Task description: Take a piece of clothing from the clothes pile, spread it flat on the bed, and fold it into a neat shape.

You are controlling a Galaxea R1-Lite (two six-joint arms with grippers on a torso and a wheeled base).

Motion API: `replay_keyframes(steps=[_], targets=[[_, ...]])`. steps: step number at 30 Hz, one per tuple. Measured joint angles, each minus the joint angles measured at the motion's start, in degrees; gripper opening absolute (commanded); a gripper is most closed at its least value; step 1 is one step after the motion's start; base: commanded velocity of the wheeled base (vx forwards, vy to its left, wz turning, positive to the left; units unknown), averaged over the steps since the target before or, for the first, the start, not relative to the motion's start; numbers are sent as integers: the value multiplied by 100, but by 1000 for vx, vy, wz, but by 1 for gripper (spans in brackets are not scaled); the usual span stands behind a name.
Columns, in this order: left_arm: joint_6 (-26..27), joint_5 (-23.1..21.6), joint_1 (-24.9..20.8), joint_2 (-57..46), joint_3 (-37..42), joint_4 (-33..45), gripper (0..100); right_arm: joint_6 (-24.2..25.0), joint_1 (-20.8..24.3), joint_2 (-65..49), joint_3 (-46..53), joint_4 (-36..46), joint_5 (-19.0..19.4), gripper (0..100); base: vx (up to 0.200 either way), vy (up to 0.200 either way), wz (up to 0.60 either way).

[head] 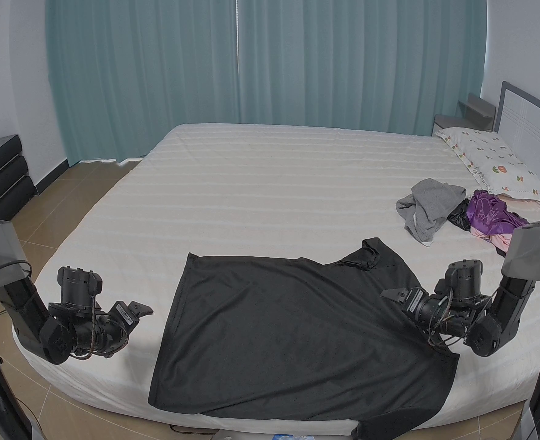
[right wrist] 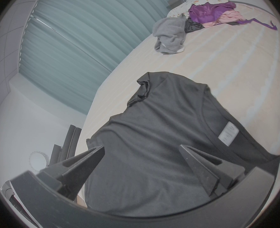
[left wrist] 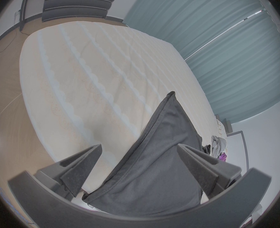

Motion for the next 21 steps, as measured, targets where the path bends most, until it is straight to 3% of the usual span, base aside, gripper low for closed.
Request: replay_keyframes(steps=[21], targets=[[-5, -224, -22, 212, 116, -11, 100, 106, 245, 1193, -4181, 3235, -351, 100, 0, 0, 0]])
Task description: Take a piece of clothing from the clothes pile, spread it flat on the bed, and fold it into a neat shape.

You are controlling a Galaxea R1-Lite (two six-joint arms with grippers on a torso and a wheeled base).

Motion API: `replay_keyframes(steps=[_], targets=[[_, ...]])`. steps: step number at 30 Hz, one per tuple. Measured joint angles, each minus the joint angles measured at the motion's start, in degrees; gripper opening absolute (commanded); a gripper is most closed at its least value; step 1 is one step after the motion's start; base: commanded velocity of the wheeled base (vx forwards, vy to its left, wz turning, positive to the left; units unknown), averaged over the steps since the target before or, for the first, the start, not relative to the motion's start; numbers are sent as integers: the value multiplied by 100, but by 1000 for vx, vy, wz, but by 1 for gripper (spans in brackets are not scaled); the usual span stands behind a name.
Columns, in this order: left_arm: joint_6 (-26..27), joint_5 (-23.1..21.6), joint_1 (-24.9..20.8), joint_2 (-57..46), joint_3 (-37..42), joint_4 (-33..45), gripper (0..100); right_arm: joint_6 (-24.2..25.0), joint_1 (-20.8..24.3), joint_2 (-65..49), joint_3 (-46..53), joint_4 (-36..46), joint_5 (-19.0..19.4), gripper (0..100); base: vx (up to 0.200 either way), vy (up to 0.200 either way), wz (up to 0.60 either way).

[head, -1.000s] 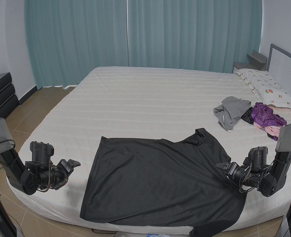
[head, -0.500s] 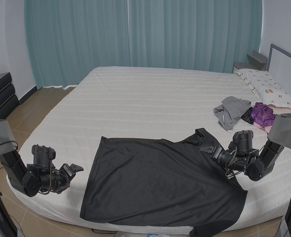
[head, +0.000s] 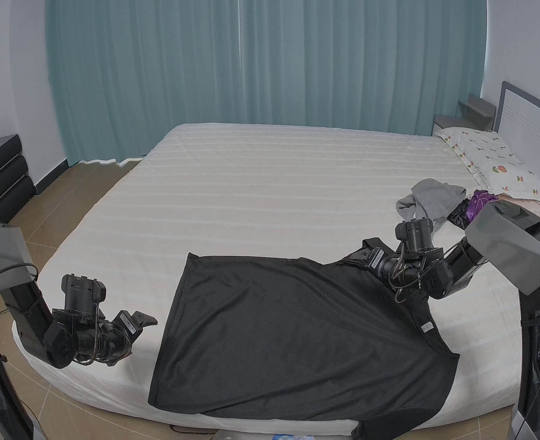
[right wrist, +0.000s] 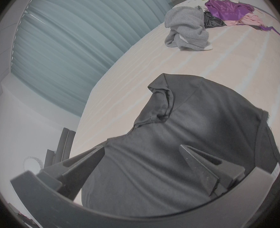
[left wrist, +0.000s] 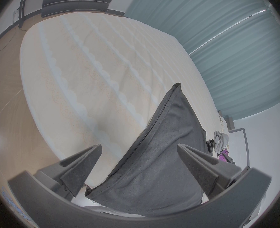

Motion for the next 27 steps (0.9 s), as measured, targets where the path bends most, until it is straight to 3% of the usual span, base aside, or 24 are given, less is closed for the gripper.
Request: replay_keyframes(steps=[7, 22, 23, 27], targets=[[2, 0, -17, 23, 78, -126, 100, -13, 0, 590, -1089, 586, -484, 100, 0, 0, 0], [27, 6, -87, 94, 317, -473, 100, -52, 13, 1442, -2918, 1281, -863, 100, 0, 0, 0], [28, 13, -94, 98, 318, -484, 100, -55, 16, 1512, -3057, 1336, -896, 0, 0, 0, 0], [39, 39, -116, 122, 328, -493, 100, -55, 17, 1742, -3482, 1681, -962, 0, 0, 0, 0]])
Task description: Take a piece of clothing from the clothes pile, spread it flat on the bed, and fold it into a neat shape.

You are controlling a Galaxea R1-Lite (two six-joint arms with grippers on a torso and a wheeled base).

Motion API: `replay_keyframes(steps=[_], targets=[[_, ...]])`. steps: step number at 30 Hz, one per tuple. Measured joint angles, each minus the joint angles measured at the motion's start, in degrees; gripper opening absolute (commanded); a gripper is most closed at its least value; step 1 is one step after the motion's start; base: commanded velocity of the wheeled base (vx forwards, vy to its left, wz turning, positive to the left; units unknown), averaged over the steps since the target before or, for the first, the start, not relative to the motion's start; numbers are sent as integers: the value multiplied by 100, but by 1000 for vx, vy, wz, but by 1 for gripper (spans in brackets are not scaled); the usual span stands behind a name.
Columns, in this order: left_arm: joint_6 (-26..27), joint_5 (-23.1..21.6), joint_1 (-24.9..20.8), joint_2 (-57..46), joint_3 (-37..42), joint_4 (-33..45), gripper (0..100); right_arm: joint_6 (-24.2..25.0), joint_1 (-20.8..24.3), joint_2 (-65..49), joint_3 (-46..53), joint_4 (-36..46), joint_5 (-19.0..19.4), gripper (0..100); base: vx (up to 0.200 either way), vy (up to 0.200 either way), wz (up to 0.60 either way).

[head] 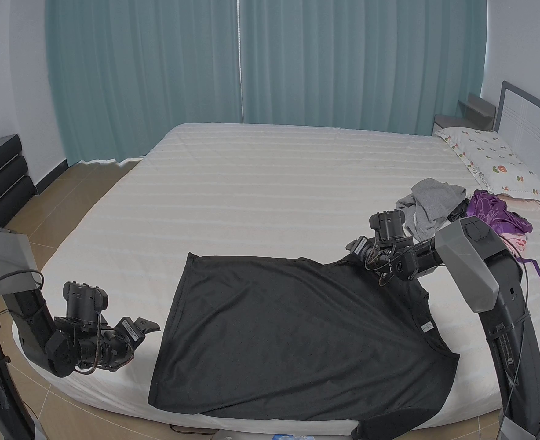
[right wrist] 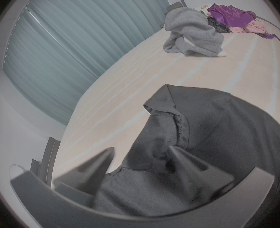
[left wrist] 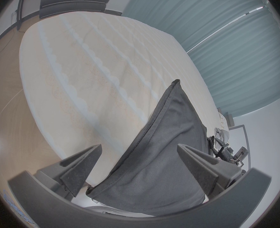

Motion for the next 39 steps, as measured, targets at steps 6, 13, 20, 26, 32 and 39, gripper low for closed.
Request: replay_keyframes(steps=[6, 13, 20, 26, 32, 39], targets=[[23, 32, -41, 46, 0, -2, 100, -5, 10, 190, -344, 265, -13, 0, 0, 0, 0], [29, 49, -56, 72, -7, -2, 100, 11, 2, 290, -855, 453, -50, 0, 0, 0, 0], [24, 57, -67, 78, -7, -6, 100, -178, 43, 386, -1074, -118, -178, 0, 0, 0, 0], [21, 60, -66, 78, -7, -6, 100, -574, 77, 527, -1089, -1235, -219, 0, 0, 0, 0], [21, 57, -67, 78, -7, -2, 100, -862, 101, 624, -1096, -1621, -213, 100, 0, 0, 0], [10, 54, -72, 78, -18, -2, 100, -991, 62, 778, -1091, -1580, -180, 100, 0, 0, 0]])
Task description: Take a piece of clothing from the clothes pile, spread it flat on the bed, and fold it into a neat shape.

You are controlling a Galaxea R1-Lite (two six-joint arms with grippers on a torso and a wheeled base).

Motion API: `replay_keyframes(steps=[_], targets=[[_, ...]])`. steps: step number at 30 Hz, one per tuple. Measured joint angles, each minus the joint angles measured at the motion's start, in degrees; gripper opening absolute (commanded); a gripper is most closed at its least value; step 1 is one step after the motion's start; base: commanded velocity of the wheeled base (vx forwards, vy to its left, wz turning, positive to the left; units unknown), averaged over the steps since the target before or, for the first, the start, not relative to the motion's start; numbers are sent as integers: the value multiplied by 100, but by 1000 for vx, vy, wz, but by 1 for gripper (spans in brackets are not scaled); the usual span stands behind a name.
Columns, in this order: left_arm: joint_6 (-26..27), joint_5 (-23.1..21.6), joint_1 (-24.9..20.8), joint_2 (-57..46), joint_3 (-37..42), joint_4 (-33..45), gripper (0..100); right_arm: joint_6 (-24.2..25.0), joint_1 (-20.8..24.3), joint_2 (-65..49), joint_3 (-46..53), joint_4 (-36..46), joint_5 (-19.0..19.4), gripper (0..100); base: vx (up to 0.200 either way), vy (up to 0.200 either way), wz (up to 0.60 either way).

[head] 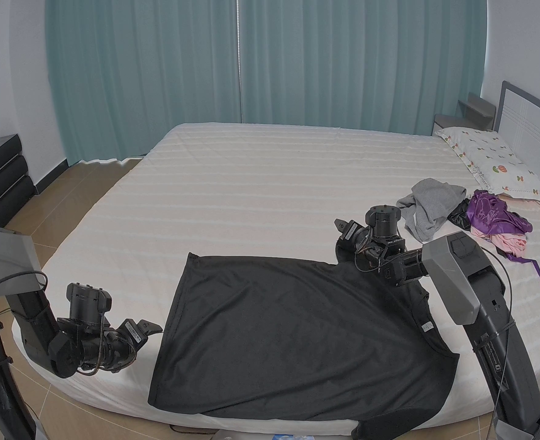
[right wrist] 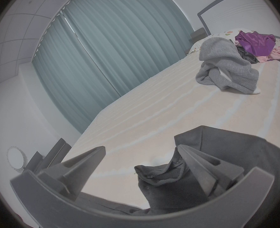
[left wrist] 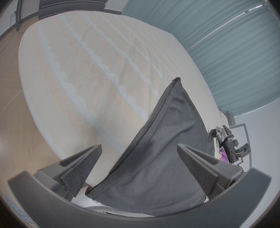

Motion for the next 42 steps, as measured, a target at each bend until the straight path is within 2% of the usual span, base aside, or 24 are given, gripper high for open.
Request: replay_keyframes(steps=[8, 14, 19, 24, 34, 42], targets=[[-35, -13, 11, 11, -146, 2, 100, 30, -68, -271, 138, 13, -9, 100, 0, 0, 0], [-32, -13, 11, 57, -585, 52, 100, 48, -215, -714, 1097, -13, 68, 100, 0, 0, 0], [-13, 20, -20, 167, -1547, 288, 100, 138, -388, -1084, 1927, -51, 211, 100, 0, 0, 0], [9, 102, -110, 435, -2820, 664, 100, 310, -551, -1304, 2282, -73, 301, 100, 0, 0, 0], [446, 246, -341, 1852, -5259, 1128, 100, 512, -780, -1521, 2655, -63, 380, 100, 0, 0, 0], [619, 417, -419, 2742, -6277, 1303, 100, 575, -918, -1585, 2814, -222, 350, 100, 0, 0, 0]])
